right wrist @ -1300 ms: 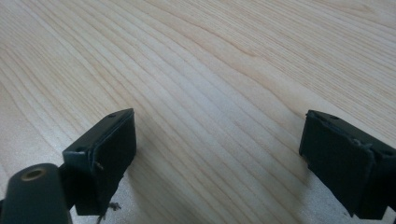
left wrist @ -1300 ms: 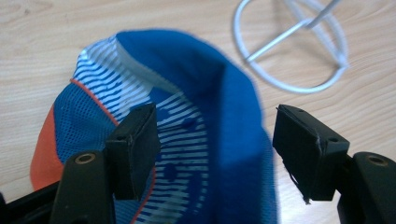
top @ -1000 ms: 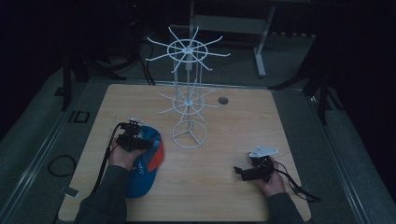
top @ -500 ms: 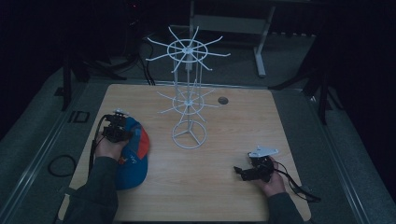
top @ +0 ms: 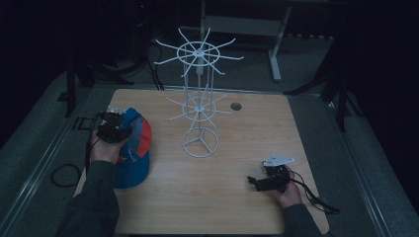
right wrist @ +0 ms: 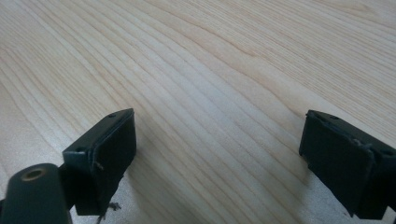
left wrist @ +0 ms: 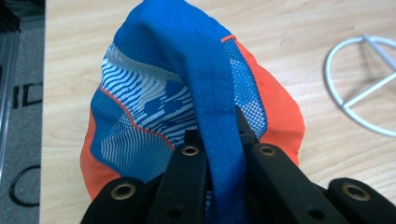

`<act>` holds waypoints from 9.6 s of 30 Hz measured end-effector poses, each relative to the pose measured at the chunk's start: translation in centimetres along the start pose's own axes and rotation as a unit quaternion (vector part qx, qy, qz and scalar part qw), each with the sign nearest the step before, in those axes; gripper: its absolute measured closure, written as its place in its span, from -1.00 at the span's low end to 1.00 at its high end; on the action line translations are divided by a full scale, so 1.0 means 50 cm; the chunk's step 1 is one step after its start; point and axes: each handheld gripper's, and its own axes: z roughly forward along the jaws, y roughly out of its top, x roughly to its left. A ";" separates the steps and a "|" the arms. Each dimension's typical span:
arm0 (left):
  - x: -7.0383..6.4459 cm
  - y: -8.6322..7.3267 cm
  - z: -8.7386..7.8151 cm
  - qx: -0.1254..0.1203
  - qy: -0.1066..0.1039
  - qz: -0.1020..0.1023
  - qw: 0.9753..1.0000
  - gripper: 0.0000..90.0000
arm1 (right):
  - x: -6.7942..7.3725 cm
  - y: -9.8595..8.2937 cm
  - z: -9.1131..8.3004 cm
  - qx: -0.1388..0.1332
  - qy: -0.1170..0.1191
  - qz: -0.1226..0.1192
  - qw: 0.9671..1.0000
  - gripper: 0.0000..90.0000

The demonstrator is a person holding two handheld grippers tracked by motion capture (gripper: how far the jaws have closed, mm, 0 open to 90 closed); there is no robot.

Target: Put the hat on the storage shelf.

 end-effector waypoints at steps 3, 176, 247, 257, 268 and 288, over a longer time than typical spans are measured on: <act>0.005 0.005 -0.009 -0.011 -0.001 0.000 1.000 0.96 | 0.000 0.000 0.000 0.000 0.000 0.000 1.000 -0.76; 0.064 0.193 -0.295 -0.289 -0.230 0.080 0.926 0.95 | 0.000 0.000 0.000 0.000 0.000 0.001 1.000 -0.76; 0.032 0.237 -0.291 -0.306 -0.294 0.117 0.898 0.95 | 0.000 0.000 0.000 0.000 0.000 0.000 1.000 -0.76; 0.040 0.232 -0.260 -0.260 -0.281 0.117 0.917 0.94 | 0.000 0.000 0.000 -0.001 0.000 0.000 1.000 -0.76; -0.001 0.235 -0.243 -0.230 -0.285 0.158 0.917 0.85 | 0.000 0.000 0.000 -0.001 0.000 0.001 1.000 -0.76; -0.029 0.234 -0.242 -0.231 -0.307 0.180 0.906 0.43 | 0.000 0.000 0.000 0.000 0.000 0.000 1.000 -0.76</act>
